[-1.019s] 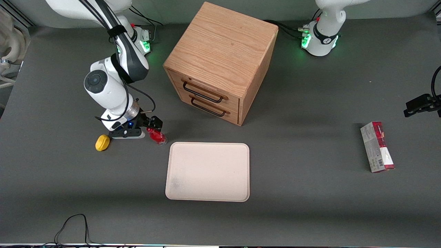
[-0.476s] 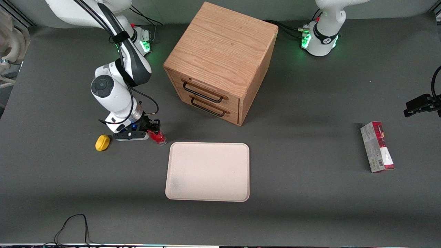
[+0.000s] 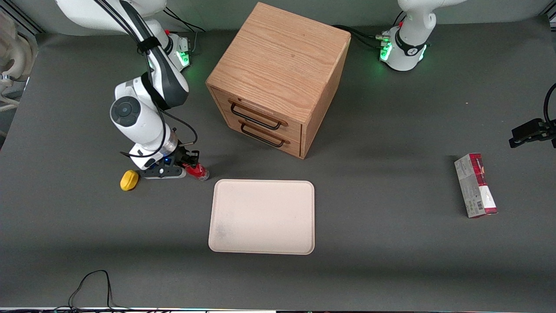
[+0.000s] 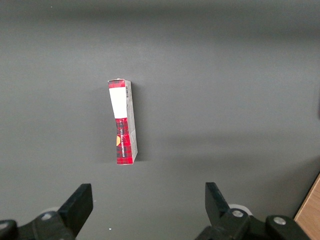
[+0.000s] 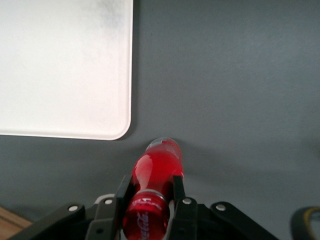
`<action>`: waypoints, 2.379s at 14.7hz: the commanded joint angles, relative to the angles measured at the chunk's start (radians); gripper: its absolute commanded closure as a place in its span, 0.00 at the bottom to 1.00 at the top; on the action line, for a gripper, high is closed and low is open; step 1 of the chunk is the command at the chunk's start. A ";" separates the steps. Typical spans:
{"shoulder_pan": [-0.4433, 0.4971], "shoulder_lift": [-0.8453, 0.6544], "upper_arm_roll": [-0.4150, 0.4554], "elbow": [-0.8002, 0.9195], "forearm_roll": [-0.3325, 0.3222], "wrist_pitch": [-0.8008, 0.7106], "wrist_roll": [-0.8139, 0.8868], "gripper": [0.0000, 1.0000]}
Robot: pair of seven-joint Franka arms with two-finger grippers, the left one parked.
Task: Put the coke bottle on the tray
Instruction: 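Lift the bottle and carry it onto the cream tray's corner, then lower the bottle onto the tray and open the right gripper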
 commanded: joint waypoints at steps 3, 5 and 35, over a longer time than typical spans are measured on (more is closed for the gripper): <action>-0.029 0.010 -0.012 0.340 -0.044 -0.298 0.027 1.00; -0.038 0.060 -0.014 0.536 -0.078 -0.496 0.024 1.00; 0.016 0.725 0.095 1.057 -0.190 -0.153 0.251 0.00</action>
